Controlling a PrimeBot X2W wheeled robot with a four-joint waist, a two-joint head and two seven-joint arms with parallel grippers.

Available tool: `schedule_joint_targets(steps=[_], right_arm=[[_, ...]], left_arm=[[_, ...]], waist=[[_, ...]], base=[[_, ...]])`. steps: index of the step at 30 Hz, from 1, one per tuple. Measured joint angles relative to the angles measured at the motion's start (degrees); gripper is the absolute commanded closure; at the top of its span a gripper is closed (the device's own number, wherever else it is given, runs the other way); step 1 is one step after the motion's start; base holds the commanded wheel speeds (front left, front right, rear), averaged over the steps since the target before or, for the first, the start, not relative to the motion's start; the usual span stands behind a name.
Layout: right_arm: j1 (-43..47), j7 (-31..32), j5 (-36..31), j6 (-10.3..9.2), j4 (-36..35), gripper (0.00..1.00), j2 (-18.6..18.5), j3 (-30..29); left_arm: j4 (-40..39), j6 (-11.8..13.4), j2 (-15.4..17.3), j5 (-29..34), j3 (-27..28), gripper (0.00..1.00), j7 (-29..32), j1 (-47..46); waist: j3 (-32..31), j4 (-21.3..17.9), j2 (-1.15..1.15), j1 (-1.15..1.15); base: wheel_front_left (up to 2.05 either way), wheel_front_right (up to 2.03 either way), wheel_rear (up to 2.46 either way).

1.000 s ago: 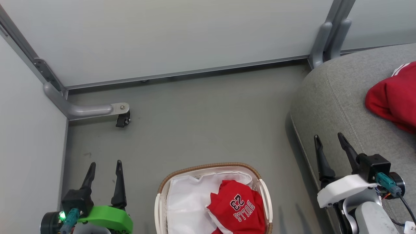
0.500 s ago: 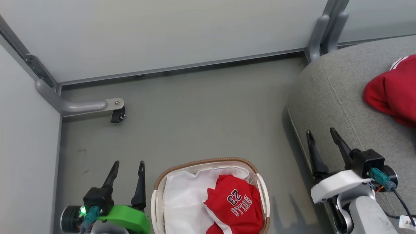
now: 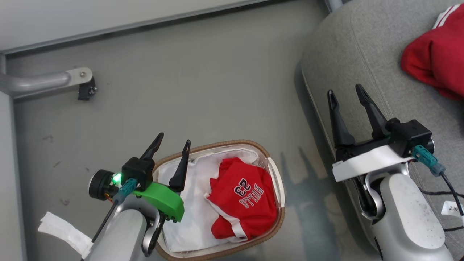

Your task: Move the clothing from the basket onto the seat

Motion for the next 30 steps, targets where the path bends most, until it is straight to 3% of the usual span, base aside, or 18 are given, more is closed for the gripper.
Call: schedule_joint_targets(steps=[13, 14, 21, 30], right_arm=[[-5.5, 0.0, 3.9, 0.0, -5.5, 0.0, 0.0, 5.1], [-5.9, 0.0, 4.3, 0.0, -6.0, 0.0, -0.1, 5.3], [-6.1, 0.0, 4.9, 0.0, -7.3, 0.0, 0.0, 5.5], [-6.2, 0.0, 5.2, 0.0, -7.7, 0.0, 0.0, 5.9]], left_arm=[[14.8, 0.0, 4.8, -12.1, -17.5, 0.0, 0.0, -12.6], [17.2, 0.0, 5.4, -14.6, -21.1, 0.0, 0.6, -14.2], [21.2, 0.0, 7.7, -23.4, -30.9, 0.0, 4.1, -19.0], [23.3, 0.0, 9.9, -31.1, -39.1, 0.0, 6.9, -22.3]], waist=[[13.3, -7.7, 0.0, 0.01], [15.2, -8.7, 0.0, 0.01], [20.8, -11.7, 0.0, 0.01], [26.0, -14.2, 0.0, 0.01]], base=[[0.0, 0.0, 0.0], [0.0, 0.0, 0.0], [0.0, 0.0, 0.0], [0.0, 0.0, 0.0]])
